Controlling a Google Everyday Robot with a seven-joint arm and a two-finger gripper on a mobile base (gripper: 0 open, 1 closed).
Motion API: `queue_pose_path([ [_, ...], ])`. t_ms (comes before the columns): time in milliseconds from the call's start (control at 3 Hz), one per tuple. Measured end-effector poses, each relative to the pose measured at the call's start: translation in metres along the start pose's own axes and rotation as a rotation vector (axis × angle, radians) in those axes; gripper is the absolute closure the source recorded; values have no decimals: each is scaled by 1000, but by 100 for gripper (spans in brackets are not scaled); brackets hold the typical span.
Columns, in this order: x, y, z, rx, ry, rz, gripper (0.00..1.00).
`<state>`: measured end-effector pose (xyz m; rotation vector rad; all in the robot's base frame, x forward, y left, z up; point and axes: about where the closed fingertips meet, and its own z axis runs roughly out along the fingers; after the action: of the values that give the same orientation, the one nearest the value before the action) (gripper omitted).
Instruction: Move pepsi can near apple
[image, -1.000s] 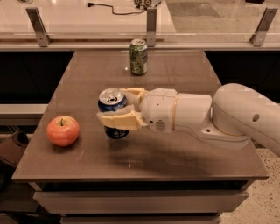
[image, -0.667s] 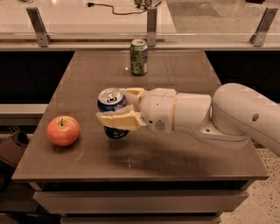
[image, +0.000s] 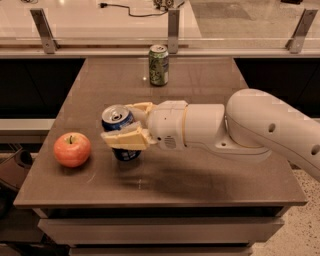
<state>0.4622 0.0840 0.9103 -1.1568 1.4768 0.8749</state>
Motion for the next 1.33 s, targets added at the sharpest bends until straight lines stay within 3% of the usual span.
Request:
queue_pose_path([
  [1333, 13, 11, 25, -77, -58, 24, 100],
])
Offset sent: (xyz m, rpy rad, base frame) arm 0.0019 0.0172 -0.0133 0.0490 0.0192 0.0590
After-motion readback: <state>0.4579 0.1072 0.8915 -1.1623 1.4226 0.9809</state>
